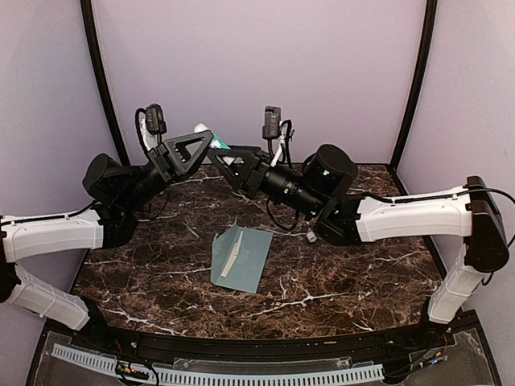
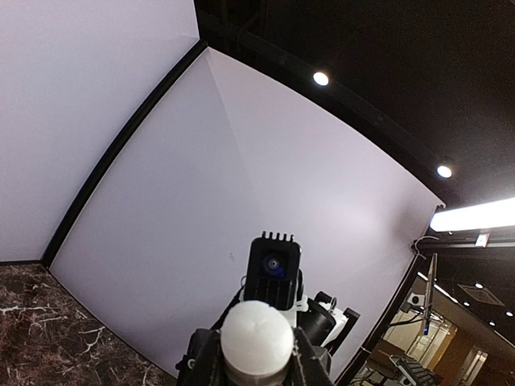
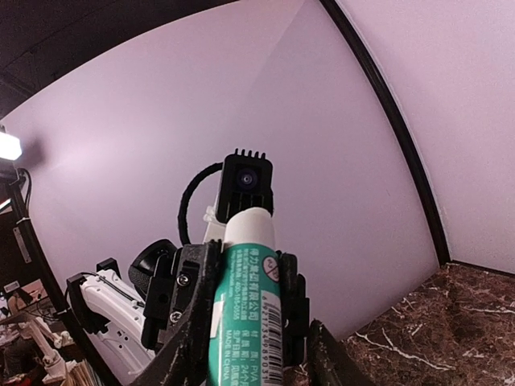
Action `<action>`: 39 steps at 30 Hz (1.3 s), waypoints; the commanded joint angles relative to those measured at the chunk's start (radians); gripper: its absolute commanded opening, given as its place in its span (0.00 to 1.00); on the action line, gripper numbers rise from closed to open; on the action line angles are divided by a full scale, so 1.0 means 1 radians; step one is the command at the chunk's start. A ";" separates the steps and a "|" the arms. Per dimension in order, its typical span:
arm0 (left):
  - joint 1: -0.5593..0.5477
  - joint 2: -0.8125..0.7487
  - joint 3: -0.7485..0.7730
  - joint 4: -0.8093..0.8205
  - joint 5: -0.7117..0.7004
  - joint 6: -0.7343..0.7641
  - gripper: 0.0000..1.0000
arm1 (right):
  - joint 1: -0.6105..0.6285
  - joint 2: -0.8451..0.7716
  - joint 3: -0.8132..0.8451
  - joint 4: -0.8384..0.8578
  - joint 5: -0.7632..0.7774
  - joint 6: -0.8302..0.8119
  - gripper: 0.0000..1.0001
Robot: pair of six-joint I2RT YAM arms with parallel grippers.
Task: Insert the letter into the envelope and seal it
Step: Unscrew the solid glue, then paint the envelope at the center of the board.
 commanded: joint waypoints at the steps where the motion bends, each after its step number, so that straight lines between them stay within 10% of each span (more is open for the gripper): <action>1: -0.012 0.006 0.030 0.088 -0.013 -0.025 0.00 | -0.001 -0.006 0.029 0.041 0.017 -0.015 0.40; 39: -0.033 0.051 -0.003 0.161 -0.024 -0.103 0.00 | -0.006 0.008 0.076 0.033 0.081 -0.063 0.30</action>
